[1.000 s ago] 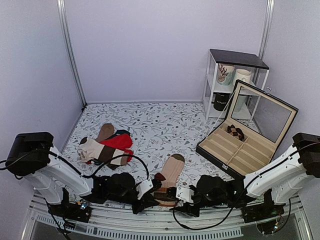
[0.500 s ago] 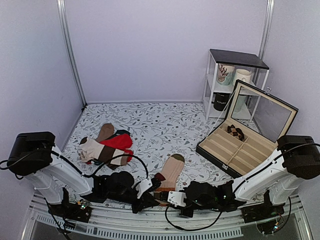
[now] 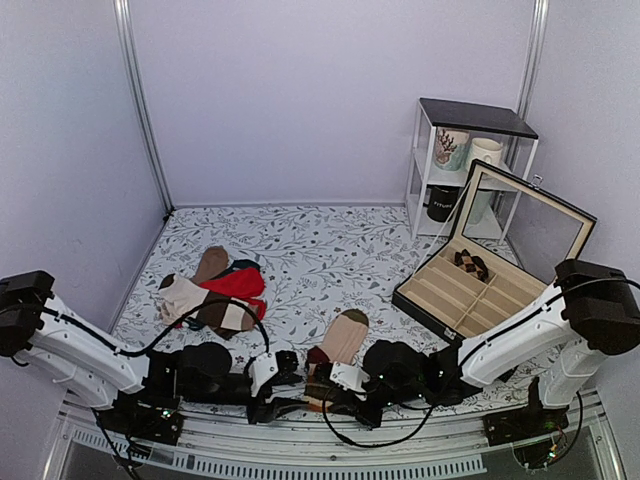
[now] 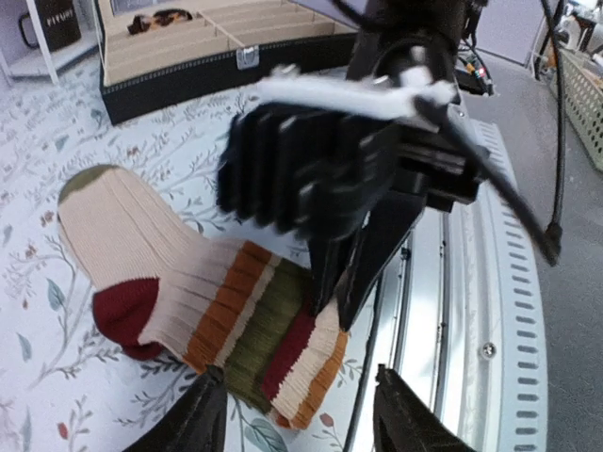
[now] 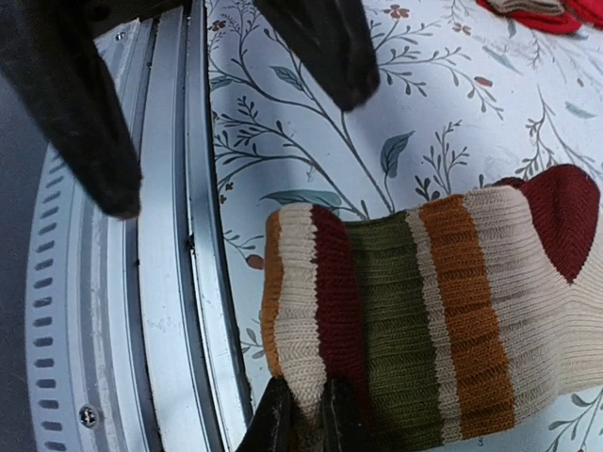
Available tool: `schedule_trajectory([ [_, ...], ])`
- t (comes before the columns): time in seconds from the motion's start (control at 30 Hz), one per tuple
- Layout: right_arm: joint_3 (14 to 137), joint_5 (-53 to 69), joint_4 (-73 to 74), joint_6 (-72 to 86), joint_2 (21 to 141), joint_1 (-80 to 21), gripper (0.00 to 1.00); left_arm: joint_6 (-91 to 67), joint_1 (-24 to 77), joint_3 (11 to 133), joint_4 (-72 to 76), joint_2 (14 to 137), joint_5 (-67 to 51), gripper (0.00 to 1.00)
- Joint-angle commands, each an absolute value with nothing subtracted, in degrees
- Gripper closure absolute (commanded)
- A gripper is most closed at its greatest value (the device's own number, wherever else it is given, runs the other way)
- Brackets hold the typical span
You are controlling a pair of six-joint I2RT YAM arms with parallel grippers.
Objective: Roll the socks
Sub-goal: Roll a pair of socks at the center of the board.
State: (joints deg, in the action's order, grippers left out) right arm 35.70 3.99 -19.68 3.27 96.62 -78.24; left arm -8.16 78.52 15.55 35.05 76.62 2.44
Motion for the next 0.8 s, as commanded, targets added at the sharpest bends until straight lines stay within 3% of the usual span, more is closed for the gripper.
schedule_trajectory([
  [0.0, 39.83, 19.12, -3.7, 8.89, 99.59, -73.84, 0.9, 0.74, 80.03, 15.87, 35.37, 74.85, 6.7, 0.47],
  [0.3, 45.74, 32.7, 7.33, 11.35, 104.45, -66.49, 0.89, 3.34, 80.55, 17.19, 40.64, 84.29, 5.86, 0.47],
  [0.77, 47.1, 38.21, 9.14, 13.46, 108.1, -64.66, 0.89, 5.25, 81.31, 20.39, 43.69, 94.64, 5.46, 0.51],
])
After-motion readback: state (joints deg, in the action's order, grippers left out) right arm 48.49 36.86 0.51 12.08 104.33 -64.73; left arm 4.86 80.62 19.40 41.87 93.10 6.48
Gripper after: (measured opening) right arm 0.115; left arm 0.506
